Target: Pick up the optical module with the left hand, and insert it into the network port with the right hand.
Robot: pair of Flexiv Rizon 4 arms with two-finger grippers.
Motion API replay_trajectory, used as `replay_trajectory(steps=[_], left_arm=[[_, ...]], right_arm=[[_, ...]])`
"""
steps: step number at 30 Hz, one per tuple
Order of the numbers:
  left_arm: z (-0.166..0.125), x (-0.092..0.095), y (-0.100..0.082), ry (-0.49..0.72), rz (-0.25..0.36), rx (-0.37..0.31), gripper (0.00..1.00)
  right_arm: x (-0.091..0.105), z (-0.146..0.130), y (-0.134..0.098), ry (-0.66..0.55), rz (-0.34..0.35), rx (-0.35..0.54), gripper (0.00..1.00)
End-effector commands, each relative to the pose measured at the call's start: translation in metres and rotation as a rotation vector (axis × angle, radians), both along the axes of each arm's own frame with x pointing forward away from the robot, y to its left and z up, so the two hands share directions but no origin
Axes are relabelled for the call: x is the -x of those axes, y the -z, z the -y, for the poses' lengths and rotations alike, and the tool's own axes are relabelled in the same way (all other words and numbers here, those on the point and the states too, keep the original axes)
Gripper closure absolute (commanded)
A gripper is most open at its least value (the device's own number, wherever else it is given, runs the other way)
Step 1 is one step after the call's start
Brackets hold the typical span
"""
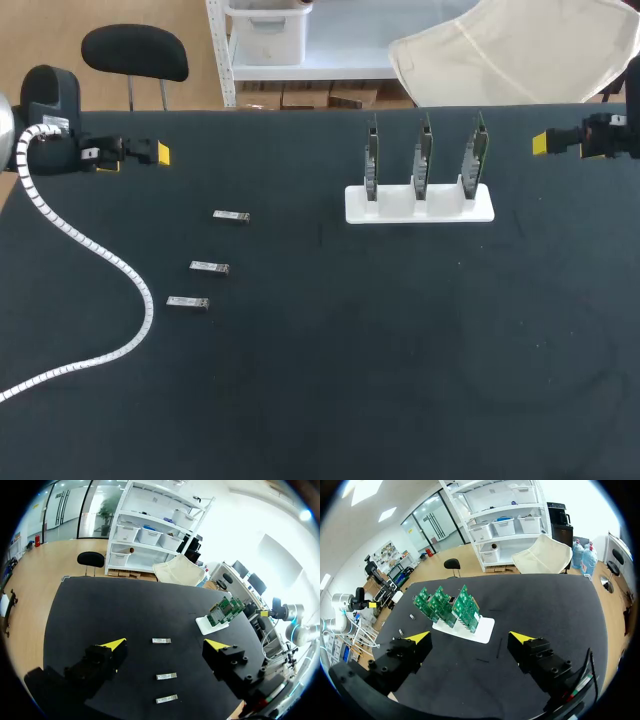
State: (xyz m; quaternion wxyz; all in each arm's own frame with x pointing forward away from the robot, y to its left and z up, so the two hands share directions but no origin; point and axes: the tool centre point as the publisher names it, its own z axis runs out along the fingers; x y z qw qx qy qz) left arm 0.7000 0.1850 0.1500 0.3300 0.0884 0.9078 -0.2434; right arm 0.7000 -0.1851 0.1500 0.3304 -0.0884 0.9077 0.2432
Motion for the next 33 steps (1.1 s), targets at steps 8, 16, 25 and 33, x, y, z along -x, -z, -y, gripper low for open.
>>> replay_trajectory(steps=[8, 16, 25, 33], left_arm=[[0.0000, 0.0000, 0.0000, 0.000, 0.000, 0.000, 0.00], [0.0000, 0.0000, 0.0000, 0.000, 0.000, 0.000, 0.00], [0.0000, 0.0000, 0.0000, 0.000, 0.000, 0.000, 0.00], [-0.0028, -0.0035, 0.0015, 0.100, 0.037, -0.130, 0.00]], right_arm=[[0.0000, 0.0000, 0.0000, 0.000, 0.000, 0.000, 0.00], [0.0000, 0.0000, 0.0000, 0.000, 0.000, 0.000, 0.00], [0.0000, 0.0000, 0.0000, 0.000, 0.000, 0.000, 0.00], [0.0000, 0.0000, 0.0000, 0.000, 0.000, 0.000, 0.00]])
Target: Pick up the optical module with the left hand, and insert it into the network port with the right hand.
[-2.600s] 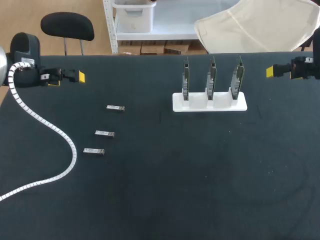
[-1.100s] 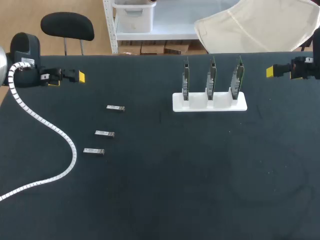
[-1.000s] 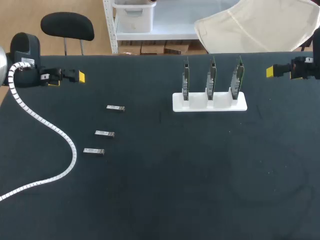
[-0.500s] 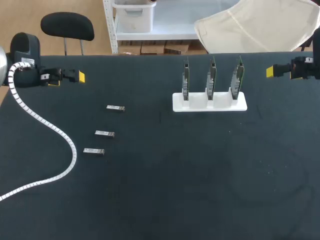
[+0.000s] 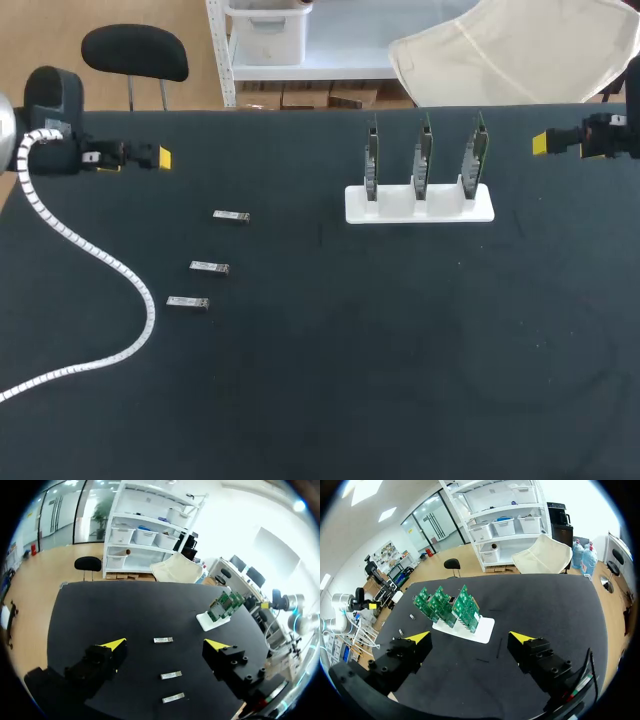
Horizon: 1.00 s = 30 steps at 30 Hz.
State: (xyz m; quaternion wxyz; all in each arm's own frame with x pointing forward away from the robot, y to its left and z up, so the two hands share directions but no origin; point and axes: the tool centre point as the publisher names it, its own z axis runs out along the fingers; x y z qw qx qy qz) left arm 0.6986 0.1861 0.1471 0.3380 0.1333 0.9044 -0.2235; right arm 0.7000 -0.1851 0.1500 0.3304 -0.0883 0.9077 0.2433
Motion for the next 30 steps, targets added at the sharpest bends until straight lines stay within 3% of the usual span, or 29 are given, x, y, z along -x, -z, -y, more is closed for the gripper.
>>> replay_trajectory(steps=[1, 11, 13, 15, 17, 21, 23, 30], left_arm=[[-0.003, -0.006, -0.002, 0.065, -0.005, -0.103, 0.00], [-0.022, -0.023, 0.000, 0.392, -0.018, -0.376, 0.00], [-0.026, -0.027, 0.000, 0.470, -0.011, -0.422, 0.00], [-0.029, -0.030, 0.001, 0.556, -0.044, -0.445, 0.00], [-0.032, -0.034, 0.001, 0.614, -0.029, -0.502, 0.00], [-0.033, -0.038, 0.000, 0.735, -0.046, -0.480, 0.00], [-0.031, -0.040, 0.002, 0.773, -0.050, -0.527, 0.00], [-0.014, -0.037, 0.014, 0.904, -0.086, -0.554, 0.00]], right_arm=[[0.000, 0.000, 0.000, 0.000, 0.000, 0.000, 0.00], [0.000, 0.000, 0.000, 0.000, 0.000, 0.000, 0.00], [0.000, 0.000, 0.000, 0.000, 0.000, 0.000, 0.00], [0.000, 0.000, 0.000, 0.000, 0.000, 0.000, 0.00], [0.000, 0.000, 0.000, 0.000, 0.000, 0.000, 0.00], [0.000, 0.000, 0.000, 0.000, 0.000, 0.000, 0.00], [0.000, 0.000, 0.000, 0.000, 0.000, 0.000, 0.00], [0.000, 0.000, 0.000, 0.000, 0.000, 0.000, 0.00]])
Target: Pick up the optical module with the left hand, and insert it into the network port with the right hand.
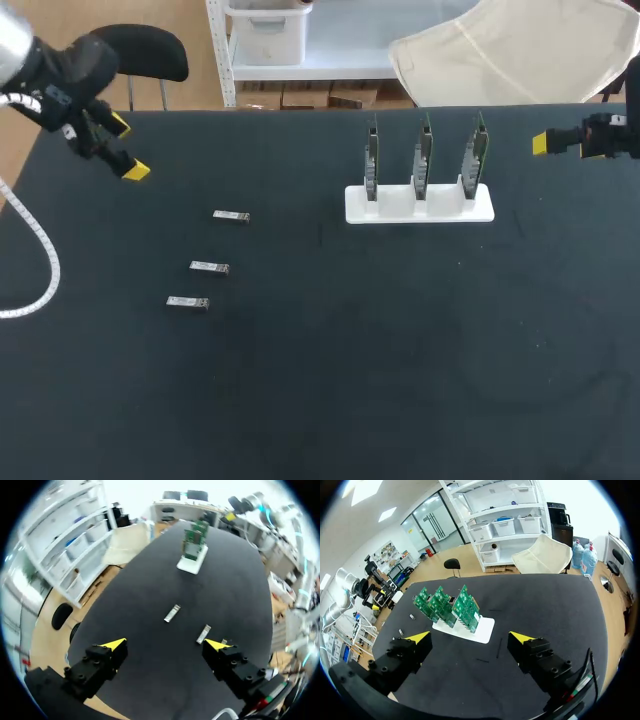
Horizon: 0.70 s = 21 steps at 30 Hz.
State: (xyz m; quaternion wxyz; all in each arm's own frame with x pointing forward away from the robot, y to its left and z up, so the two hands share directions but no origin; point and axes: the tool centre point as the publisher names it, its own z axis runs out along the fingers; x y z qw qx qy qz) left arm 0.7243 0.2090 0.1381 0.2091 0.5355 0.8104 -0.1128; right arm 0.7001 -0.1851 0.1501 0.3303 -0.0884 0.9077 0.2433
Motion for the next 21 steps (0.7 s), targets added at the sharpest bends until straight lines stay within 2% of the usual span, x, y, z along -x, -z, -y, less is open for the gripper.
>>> replay_trajectory(steps=[1, 13, 15, 19, 21], left_arm=[[0.012, -0.011, 0.007, 0.118, -0.117, -0.127, 0.00], [0.038, 0.006, 0.036, 0.179, -0.152, -0.168, 0.00], [0.040, 0.009, 0.040, 0.198, -0.129, -0.181, 0.00], [0.042, 0.010, 0.047, 0.229, -0.005, -0.218, 0.00], [0.043, 0.009, 0.051, 0.227, 0.034, -0.234, 0.00]], right_arm=[[0.000, 0.000, 0.000, 0.000, 0.000, 0.000, 0.00], [0.000, 0.000, 0.000, 0.000, 0.000, 0.000, 0.00], [0.000, 0.000, 0.000, 0.000, 0.000, 0.000, 0.00], [0.000, 0.000, 0.000, 0.000, 0.000, 0.000, 0.00], [0.000, 0.000, 0.000, 0.000, 0.000, 0.000, 0.00]])
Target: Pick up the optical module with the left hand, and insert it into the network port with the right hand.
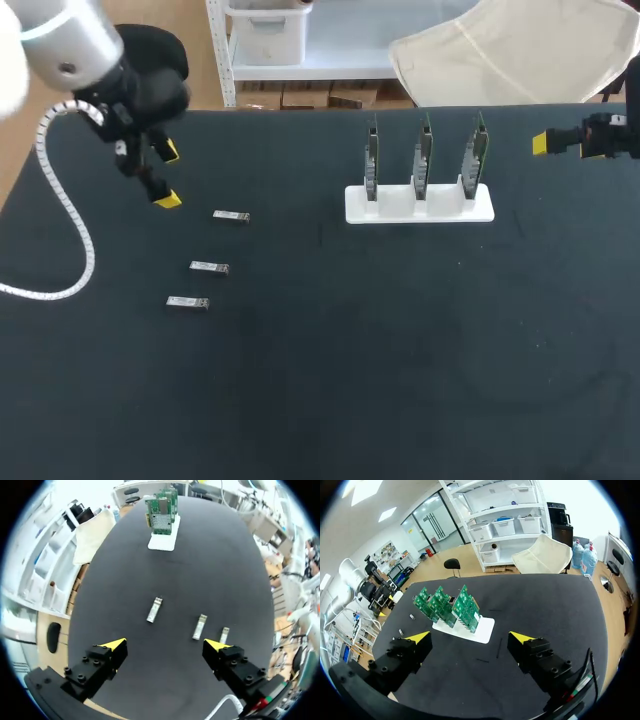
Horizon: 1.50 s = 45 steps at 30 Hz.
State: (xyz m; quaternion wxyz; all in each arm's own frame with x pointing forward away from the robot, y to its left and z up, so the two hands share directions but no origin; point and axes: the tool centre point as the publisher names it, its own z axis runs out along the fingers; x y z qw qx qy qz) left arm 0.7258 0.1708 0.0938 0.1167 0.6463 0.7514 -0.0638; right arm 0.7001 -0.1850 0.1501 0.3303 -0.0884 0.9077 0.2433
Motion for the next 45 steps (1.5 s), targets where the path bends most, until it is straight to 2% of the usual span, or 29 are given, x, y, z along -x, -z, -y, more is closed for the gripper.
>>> replay_trajectory(steps=[1, 2, 8, 9, 10, 22, 29, 38, 45], left_arm=[[0.006, 0.010, 0.008, -0.010, 0.090, -0.013, 0.00], [0.006, 0.010, 0.010, -0.008, 0.097, -0.021, 0.00], [0.006, 0.012, 0.020, 0.004, 0.044, -0.066, 0.00], [0.006, 0.012, 0.020, -0.016, 0.007, -0.037, 0.00], [0.007, 0.012, 0.017, -0.036, 0.001, 0.005, 0.00], [0.007, 0.012, 0.017, -0.036, 0.001, 0.005, 0.00], [0.002, 0.014, 0.019, 0.124, 0.036, -0.199, 0.00], [0.025, 0.000, 0.038, 0.208, -0.001, -0.210, 0.00], [0.033, -0.013, 0.057, 0.271, -0.003, -0.251, 0.00]], right_arm=[[0.000, 0.000, 0.000, 0.000, 0.000, 0.000, 0.00], [0.000, 0.000, 0.000, 0.000, 0.000, 0.000, 0.00], [0.000, 0.000, 0.000, 0.000, 0.000, 0.000, 0.00], [0.000, 0.000, 0.000, 0.000, 0.000, 0.000, 0.00], [0.000, 0.000, 0.000, 0.000, 0.000, 0.000, 0.00], [0.000, 0.000, 0.000, 0.000, 0.000, 0.000, 0.00], [0.000, 0.000, 0.000, 0.000, 0.000, 0.000, 0.00], [0.000, 0.000, 0.000, 0.000, 0.000, 0.000, 0.00], [0.000, 0.000, 0.000, 0.000, 0.000, 0.000, 0.00]])
